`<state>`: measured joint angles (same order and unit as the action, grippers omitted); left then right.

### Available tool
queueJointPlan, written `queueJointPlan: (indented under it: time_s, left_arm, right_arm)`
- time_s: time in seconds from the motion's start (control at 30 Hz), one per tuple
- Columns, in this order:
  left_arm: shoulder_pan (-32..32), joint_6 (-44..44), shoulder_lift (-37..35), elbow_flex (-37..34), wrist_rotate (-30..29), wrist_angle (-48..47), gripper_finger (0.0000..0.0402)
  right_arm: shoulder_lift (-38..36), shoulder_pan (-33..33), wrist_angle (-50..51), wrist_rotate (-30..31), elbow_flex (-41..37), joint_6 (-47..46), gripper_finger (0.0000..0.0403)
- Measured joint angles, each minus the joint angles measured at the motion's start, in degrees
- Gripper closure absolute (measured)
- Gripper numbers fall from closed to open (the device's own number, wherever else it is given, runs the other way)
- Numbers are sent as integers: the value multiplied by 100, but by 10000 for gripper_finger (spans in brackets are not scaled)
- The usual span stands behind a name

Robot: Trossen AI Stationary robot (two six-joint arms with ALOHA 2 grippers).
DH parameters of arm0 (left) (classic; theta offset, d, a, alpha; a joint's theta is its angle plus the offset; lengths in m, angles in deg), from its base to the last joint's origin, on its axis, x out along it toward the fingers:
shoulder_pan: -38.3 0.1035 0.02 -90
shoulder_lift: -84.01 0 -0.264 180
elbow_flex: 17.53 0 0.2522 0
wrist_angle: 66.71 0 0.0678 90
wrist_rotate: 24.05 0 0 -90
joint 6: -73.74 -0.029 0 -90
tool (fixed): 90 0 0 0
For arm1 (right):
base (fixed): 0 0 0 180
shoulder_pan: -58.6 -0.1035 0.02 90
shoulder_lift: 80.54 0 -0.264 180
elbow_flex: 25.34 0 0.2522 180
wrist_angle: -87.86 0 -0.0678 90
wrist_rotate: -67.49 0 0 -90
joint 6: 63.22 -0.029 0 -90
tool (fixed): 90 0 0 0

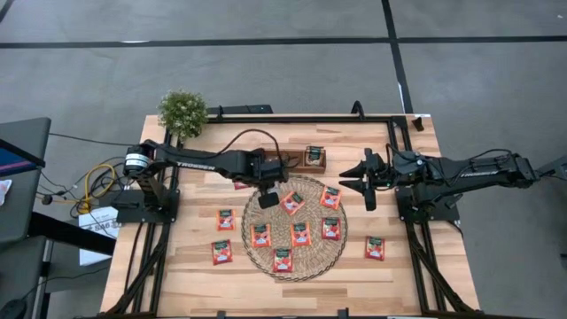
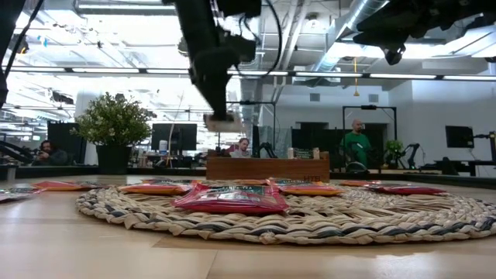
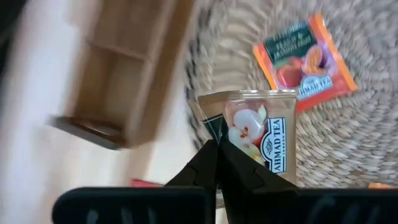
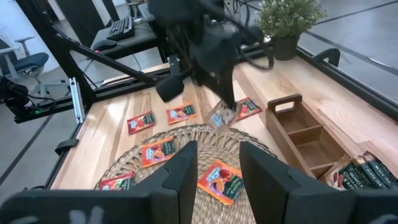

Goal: Pick & Place Tea
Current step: Put the brown tea bag into the right section of the wooden organizer

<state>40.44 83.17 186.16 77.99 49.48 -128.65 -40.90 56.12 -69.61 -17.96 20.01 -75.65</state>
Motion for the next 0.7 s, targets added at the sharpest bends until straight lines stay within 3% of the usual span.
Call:
queueJointPlan:
  time_s: [0.2,0.47,0.7]
  left_arm:
    - [-164,-535,0,866,-497,-153,401]
    - [-452,-1774,-11,1331,-1187,754,401]
    - [-520,-2066,-11,1329,-1399,822,401]
  right_arm:
    - [154,2,-288,31,0,-80,292]
    - [1028,384,-1218,-257,2,-164,287]
    - [1614,893,-2163,-912,2,-297,235]
